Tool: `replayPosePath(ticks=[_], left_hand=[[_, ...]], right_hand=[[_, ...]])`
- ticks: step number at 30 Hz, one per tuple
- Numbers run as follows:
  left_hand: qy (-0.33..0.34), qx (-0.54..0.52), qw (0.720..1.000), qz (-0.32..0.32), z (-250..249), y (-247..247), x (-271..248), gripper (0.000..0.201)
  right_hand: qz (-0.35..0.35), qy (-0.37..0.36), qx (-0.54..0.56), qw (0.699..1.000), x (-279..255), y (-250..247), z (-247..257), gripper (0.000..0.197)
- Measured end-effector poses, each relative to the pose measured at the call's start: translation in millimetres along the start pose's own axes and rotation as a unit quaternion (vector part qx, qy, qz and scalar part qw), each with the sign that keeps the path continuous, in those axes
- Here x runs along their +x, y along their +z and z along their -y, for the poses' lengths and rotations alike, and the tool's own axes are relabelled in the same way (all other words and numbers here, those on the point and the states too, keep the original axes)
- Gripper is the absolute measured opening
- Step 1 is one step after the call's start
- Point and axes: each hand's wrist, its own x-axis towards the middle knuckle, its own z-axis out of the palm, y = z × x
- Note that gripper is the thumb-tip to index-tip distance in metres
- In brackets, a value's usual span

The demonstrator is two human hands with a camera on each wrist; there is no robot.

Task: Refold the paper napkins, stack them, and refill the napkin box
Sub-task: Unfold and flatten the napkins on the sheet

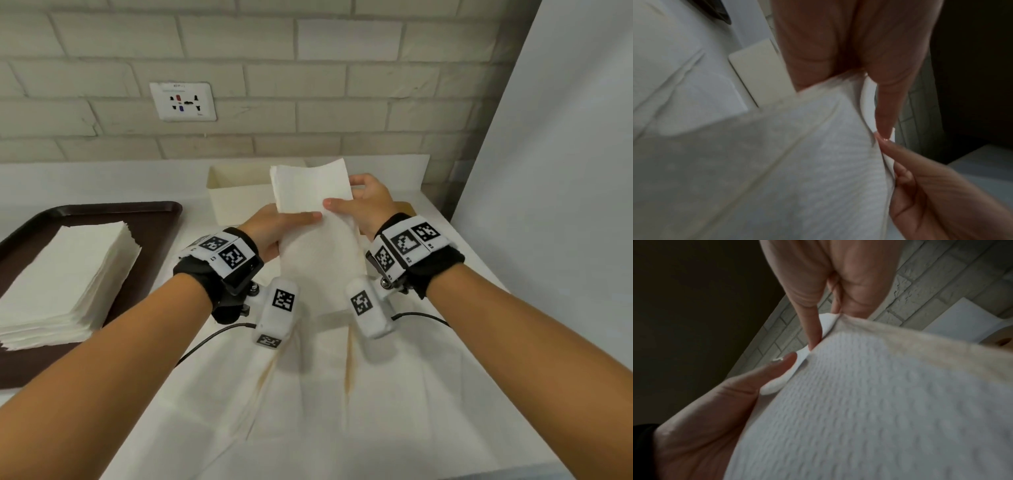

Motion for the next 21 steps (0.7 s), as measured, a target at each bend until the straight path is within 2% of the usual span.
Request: replayPosePath(ticks=[3,5,6,8,10,11,13,16,20,21], left_hand=[[0.0,0.024,0.999,-0.047,2,-5,6,0.041],[0.012,0.032,0.995,-0.094,1,-11,9,0.038],[0.017,0.032,0.993,-0.116,0,-14,9,0.036],[0.025,0.022,0.989,-0.144,-2,-22,10,0.035],[0.031,0.009,0.987,-0.155,-3,-29,11,0.035],[0.033,0.004,0.987,-0.158,-3,-32,12,0.035],[0.033,0.002,0.986,-0.161,-2,-37,14,0.032],[0.024,0.001,0.987,-0.156,0,-39,17,0.03],[0.01,0.005,0.99,-0.142,2,-37,21,0.036],[0.007,0.006,0.99,-0.138,3,-36,23,0.037]], right_hand=[[0.005,0.006,-0.003,1.0,7,-9,-1,0.053],[0.016,0.032,-0.108,0.993,13,-19,-6,0.052],[0.042,0.052,-0.218,0.974,15,-26,-13,0.05],[0.085,0.108,-0.418,0.898,18,-38,-35,0.054],[0.09,0.142,-0.536,0.827,16,-49,-60,0.068],[0.084,0.149,-0.554,0.815,14,-53,-69,0.073],[0.079,0.159,-0.546,0.819,7,-56,-80,0.076],[0.049,0.187,-0.504,0.842,11,-52,-88,0.072],[0.014,0.169,-0.481,0.86,12,-41,-94,0.048],[0.026,0.163,-0.487,0.858,12,-37,-93,0.041]])
